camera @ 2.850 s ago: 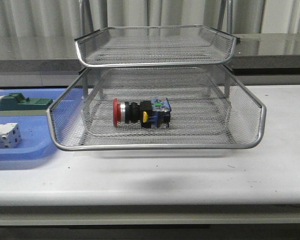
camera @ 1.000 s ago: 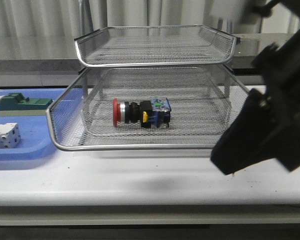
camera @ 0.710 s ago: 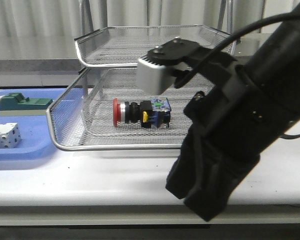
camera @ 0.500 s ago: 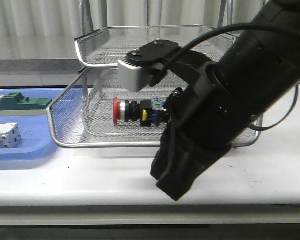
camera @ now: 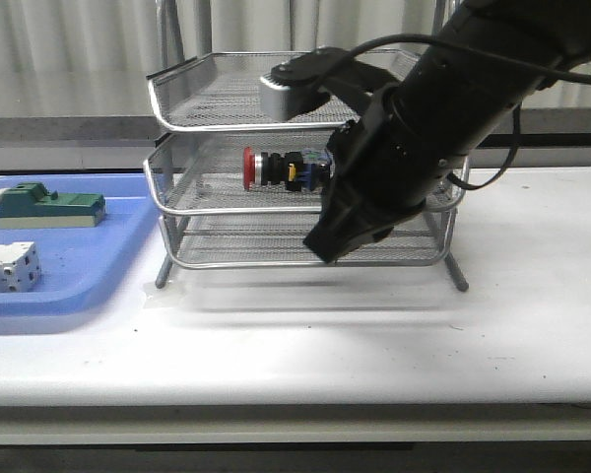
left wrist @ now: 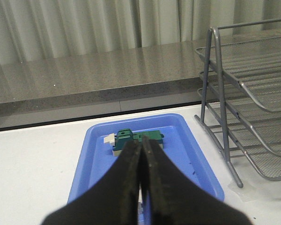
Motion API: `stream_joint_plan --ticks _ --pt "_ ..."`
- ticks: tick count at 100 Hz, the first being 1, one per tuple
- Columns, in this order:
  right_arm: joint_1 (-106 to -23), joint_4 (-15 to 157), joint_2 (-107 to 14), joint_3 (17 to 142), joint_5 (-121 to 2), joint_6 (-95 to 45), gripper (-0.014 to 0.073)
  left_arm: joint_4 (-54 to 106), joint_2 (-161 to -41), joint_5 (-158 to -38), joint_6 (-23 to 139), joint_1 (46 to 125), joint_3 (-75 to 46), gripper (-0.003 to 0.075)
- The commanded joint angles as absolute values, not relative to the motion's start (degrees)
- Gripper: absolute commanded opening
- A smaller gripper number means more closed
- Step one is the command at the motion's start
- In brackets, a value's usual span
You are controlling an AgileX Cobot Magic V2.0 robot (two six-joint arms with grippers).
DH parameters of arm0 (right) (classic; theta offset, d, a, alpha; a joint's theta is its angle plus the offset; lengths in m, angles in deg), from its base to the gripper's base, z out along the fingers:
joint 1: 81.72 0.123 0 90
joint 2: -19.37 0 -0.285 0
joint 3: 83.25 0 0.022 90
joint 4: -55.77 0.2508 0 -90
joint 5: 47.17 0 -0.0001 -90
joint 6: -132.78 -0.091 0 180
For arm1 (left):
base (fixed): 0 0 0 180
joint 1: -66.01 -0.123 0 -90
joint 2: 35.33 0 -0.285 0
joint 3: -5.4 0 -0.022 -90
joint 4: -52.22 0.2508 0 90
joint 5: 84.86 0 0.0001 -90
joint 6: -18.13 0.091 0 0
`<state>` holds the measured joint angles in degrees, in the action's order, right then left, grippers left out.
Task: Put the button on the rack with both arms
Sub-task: 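Push the middle mesh tray back into the rack with the right gripper, then withdraw the right gripper away from the rack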
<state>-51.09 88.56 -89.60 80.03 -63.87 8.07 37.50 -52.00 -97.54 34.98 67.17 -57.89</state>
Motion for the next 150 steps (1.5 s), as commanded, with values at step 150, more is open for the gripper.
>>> stream_joint_plan --ticks 150 --pt "-83.7 69.2 -27.0 59.0 -78.8 -24.1 -0.0057 36.7 -52.6 -92.7 34.6 67.0 -56.3 -0.002"
